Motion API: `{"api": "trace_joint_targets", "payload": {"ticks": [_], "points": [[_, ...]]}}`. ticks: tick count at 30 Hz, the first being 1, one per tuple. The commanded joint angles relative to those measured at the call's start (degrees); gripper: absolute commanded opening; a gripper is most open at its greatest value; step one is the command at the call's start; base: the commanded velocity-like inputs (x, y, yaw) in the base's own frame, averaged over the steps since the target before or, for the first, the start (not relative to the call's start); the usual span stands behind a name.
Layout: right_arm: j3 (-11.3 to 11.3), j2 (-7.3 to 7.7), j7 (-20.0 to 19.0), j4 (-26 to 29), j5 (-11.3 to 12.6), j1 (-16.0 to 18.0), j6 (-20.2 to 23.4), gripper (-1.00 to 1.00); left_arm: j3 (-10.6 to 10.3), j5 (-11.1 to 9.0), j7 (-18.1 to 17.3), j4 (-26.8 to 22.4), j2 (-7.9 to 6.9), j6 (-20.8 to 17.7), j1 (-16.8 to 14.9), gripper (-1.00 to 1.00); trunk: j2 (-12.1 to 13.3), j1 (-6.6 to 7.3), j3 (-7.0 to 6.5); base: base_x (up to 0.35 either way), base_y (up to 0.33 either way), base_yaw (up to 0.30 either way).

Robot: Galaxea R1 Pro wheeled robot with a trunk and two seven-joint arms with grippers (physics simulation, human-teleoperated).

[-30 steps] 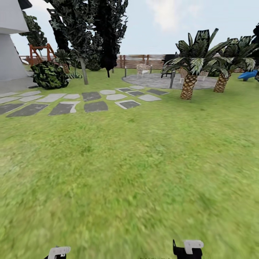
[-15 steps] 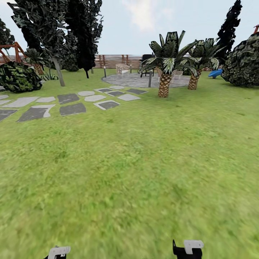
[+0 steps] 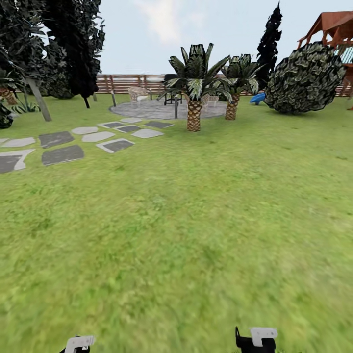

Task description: In the garden, pick up the pesticide atomizer on the floor and spray pesticide onto both trees until each tree trunk is fully covered.

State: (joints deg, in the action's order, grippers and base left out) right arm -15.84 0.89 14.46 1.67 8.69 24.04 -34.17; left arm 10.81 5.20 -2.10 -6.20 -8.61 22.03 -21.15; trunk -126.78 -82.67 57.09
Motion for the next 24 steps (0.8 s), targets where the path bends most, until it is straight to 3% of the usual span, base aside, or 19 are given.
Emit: {"api": "trace_joint_targets", "payload": {"ticks": [1,19,24], "points": [[-0.5,-0.01,0.1,0.0,0.5,0.0,-0.1,1.00,0.5,0.5,-0.2,0.0,-0.01,0.2,0.0,-1.00,0.0,0.00,0.05,0.078,-0.280,-0.300],[-0.5,-0.01,0.1,0.0,0.5,0.0,-0.1,1.00,0.5,0.5,-0.2,0.0,-0.01,0.2,0.0,-1.00,0.0,0.00,0.05,0.155,-0.268,-0.300],[-0.5,-0.01,0.1,0.0,0.5,0.0,-0.1,1.00,0.5,0.5,-0.2,0.0,-0.01,0.2,0.0,-1.00,0.0,0.00,0.05,0.065,-0.067,-0.300]]}}
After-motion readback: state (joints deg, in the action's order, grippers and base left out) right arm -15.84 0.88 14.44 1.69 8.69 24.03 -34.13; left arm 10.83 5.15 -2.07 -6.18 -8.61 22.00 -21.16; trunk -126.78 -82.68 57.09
